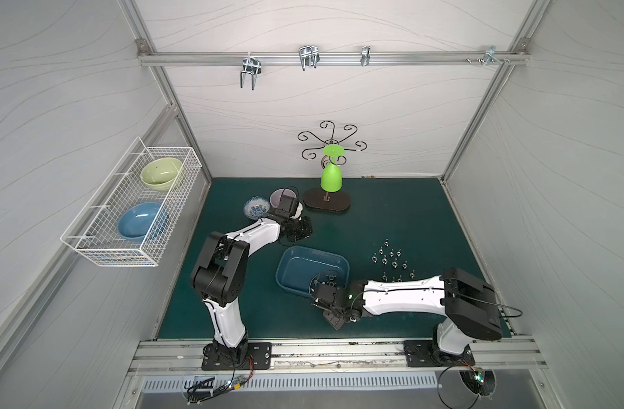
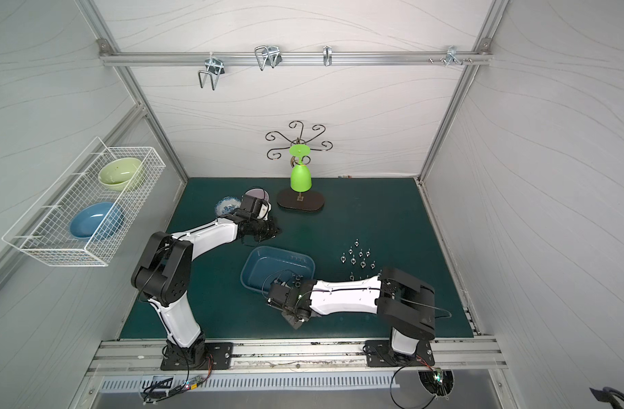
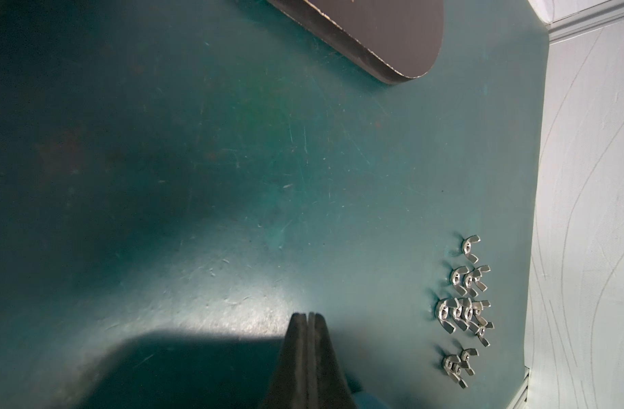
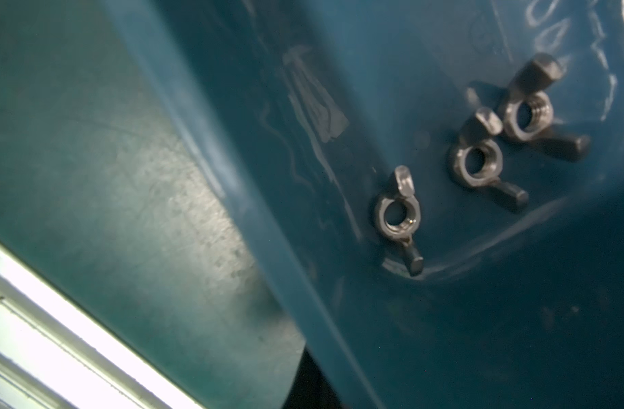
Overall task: Take out the wing nut from the storage box
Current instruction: Adjust the storage box at the center of the board.
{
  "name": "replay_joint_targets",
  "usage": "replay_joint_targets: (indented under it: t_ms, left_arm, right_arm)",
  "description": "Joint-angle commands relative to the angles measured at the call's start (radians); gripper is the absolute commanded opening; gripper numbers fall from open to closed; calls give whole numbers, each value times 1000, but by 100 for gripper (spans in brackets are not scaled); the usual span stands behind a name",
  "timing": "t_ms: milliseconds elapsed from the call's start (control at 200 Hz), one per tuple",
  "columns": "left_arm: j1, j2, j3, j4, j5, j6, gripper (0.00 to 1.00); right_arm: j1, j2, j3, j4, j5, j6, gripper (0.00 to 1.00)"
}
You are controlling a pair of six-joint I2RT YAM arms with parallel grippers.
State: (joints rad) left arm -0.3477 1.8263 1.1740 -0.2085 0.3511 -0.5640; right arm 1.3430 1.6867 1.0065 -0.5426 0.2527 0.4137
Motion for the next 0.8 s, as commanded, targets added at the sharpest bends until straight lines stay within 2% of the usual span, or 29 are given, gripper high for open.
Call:
replay_joint_targets:
  t_ms: [0,355,585,795]
  left_arm:
    - [4,-9,14,19,-22,32,0]
    - [45,-124,-142,28,-152,9,0]
    - [46,-160,-224,56,-136,1,0]
    - [46,-207,-302,63,-122,-14,0]
  right_arm:
    - [-31,-26,-6,17,-15,-16,0]
    - [-109,-25,-3,27,-35,-27,0]
    - [-123,-26,-2,15,-21,-20,0]
    - [-177,-15,15,10,-7,-3,0]
